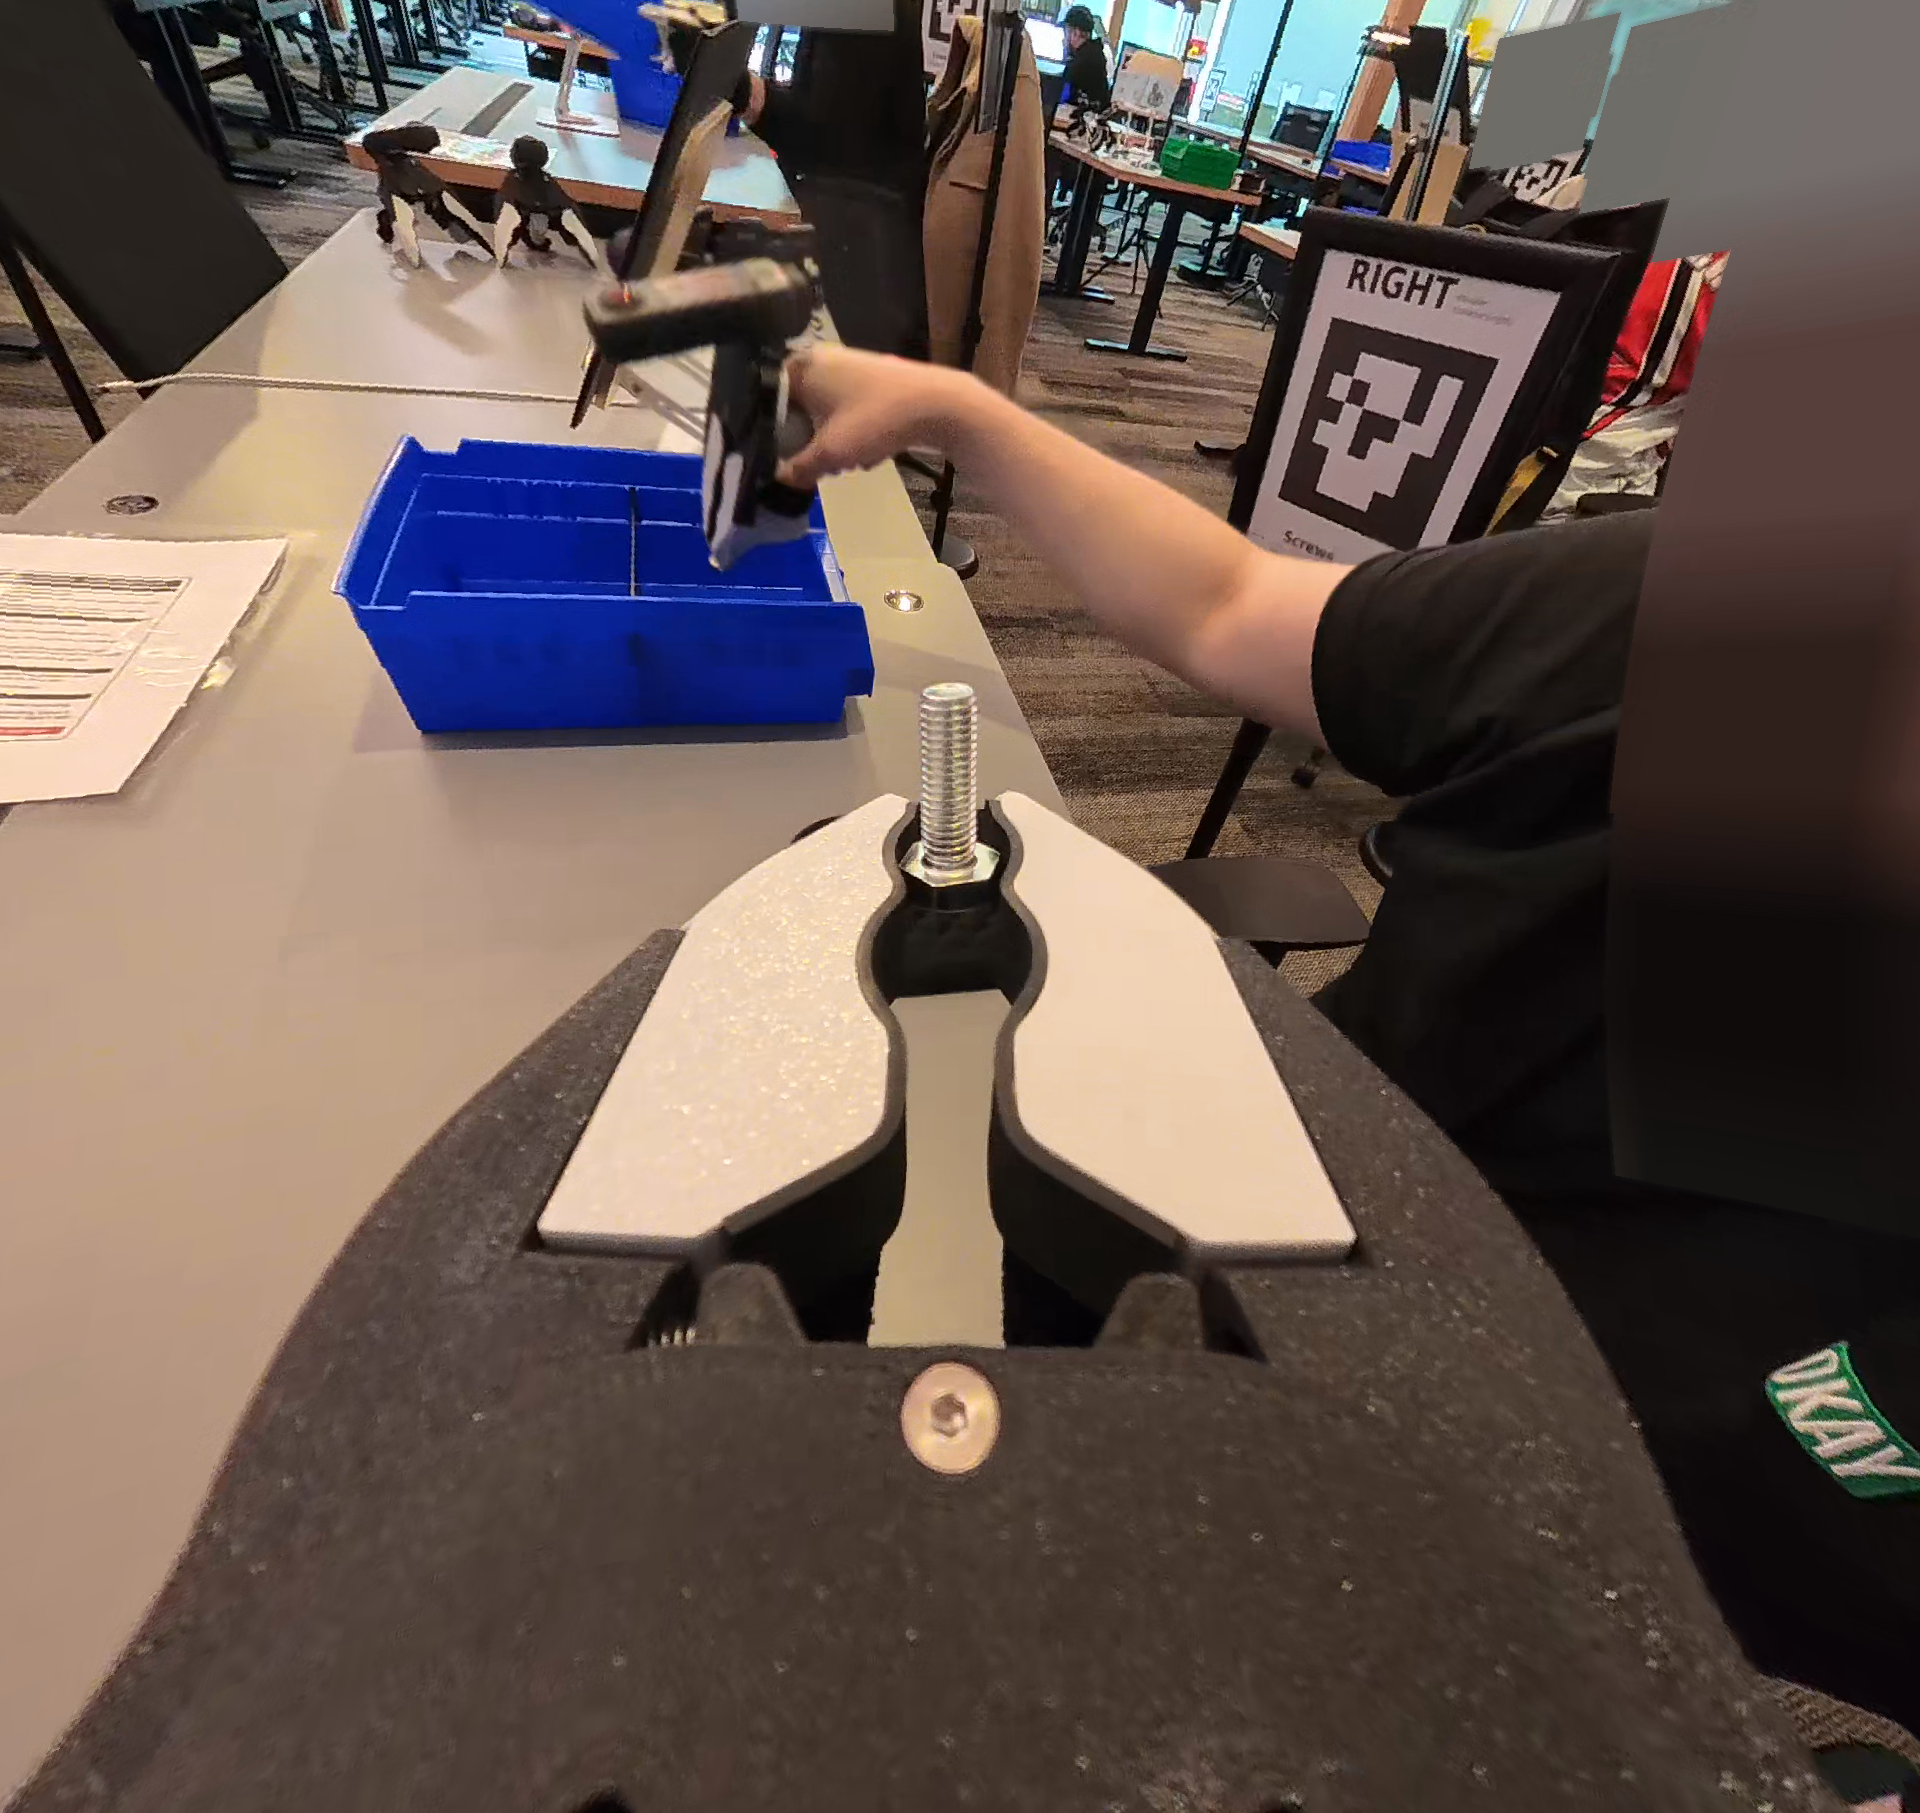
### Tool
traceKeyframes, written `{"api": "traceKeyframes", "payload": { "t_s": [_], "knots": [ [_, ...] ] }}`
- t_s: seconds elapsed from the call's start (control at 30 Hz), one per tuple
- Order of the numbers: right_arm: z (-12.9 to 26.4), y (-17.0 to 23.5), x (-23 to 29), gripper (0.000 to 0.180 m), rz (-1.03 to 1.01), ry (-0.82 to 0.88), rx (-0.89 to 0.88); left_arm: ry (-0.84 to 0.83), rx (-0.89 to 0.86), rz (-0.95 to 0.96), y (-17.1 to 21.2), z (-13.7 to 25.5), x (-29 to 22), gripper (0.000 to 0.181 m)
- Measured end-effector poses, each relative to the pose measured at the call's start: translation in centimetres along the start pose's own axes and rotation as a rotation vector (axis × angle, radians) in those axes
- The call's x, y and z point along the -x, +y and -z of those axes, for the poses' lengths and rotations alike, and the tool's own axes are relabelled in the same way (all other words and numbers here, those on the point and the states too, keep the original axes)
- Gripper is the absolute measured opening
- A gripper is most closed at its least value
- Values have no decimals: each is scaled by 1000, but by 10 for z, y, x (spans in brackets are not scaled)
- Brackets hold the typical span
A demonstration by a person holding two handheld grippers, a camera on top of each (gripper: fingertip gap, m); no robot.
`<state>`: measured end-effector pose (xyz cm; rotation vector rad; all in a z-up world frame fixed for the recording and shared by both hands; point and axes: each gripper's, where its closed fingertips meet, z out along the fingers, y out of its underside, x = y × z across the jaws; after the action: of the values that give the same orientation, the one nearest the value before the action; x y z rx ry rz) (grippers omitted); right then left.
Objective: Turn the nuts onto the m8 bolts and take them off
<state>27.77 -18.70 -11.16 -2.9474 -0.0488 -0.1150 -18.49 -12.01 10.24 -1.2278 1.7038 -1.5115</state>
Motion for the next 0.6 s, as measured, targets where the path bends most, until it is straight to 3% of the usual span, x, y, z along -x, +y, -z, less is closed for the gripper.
{"api": "traceKeyframes", "payload": {
  "t_s": [0.27, 0.6],
  "knots": [
    [-36, 7, -1, 15, -83, -35, -13, 9, 16, 10, 3, -3, 0, 11],
    [-45, 9, 0, 15, -106, -80, -3, 7, 9, 14, 3, -1, 1, 11]
  ]
}}
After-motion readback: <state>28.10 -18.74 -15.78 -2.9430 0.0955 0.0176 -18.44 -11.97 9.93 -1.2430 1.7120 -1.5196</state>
